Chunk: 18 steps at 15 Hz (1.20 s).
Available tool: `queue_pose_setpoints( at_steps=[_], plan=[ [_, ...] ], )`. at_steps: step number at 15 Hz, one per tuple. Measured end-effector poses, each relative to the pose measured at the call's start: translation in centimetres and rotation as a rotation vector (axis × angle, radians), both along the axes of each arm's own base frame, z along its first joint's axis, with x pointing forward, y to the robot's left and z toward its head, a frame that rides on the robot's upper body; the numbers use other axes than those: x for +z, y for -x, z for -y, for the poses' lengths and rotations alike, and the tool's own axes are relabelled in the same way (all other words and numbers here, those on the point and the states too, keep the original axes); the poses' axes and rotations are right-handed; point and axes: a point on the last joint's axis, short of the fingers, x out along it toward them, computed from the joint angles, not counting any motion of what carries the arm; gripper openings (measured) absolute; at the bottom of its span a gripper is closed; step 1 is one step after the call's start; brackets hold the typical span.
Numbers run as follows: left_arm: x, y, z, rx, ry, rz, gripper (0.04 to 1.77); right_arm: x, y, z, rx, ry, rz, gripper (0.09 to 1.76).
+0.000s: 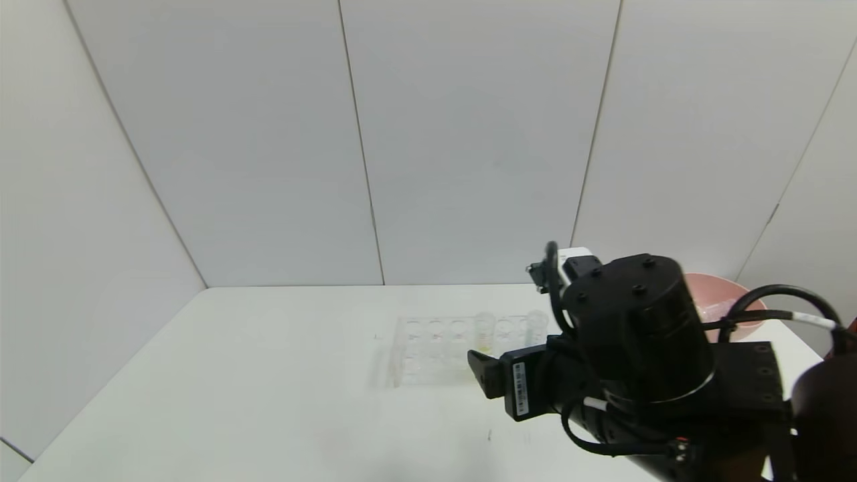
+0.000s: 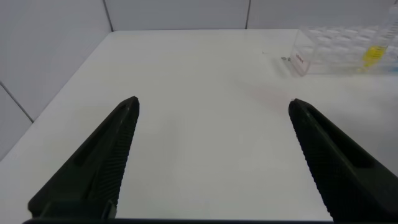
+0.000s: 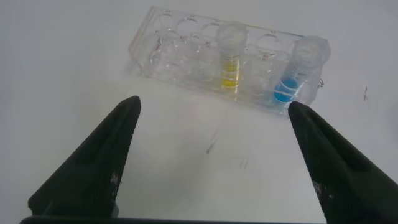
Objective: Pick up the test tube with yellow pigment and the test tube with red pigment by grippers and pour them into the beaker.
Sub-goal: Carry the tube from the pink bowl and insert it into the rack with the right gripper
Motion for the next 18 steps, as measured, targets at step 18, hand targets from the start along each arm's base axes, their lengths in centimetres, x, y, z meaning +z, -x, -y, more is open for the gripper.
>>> queue_pose_setpoints(
  at_steps=[18],
  plan=[
    [0.0,0.0,0.0,0.0,0.0,0.0,1.72,-9.2,-9.1,-7.3,-0.206,0.108,0.195,1.7]
  ],
)
